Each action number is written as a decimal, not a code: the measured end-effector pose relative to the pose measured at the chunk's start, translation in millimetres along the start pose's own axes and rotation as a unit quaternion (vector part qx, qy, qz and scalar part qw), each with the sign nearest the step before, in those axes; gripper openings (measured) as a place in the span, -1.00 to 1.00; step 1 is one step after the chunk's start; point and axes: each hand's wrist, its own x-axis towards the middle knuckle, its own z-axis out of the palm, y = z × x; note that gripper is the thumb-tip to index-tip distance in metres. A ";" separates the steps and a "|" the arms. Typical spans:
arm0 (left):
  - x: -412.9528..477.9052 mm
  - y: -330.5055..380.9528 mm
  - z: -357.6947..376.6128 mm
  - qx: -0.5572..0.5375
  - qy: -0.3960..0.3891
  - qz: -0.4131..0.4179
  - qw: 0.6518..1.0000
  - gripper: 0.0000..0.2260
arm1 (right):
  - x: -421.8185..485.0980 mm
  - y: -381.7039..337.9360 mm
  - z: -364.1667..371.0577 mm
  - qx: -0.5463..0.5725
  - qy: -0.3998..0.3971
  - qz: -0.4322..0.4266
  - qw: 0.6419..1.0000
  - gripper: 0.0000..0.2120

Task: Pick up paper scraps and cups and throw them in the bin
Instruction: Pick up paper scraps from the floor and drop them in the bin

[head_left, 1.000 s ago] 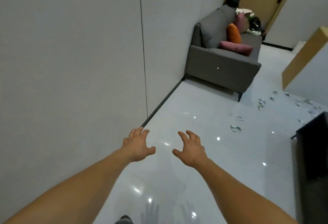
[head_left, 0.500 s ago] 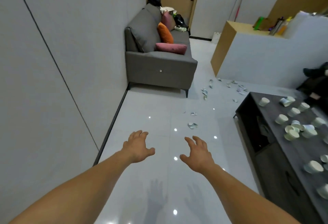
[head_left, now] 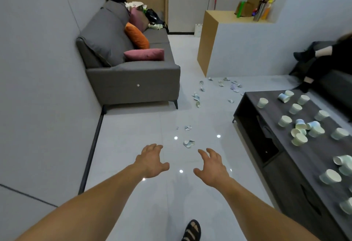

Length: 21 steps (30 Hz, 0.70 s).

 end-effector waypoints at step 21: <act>363.3 50.4 -69.2 -0.048 -0.102 -0.012 0.994 -0.26 | 337.2 35.0 -73.6 -0.033 -0.077 0.020 0.996 -0.28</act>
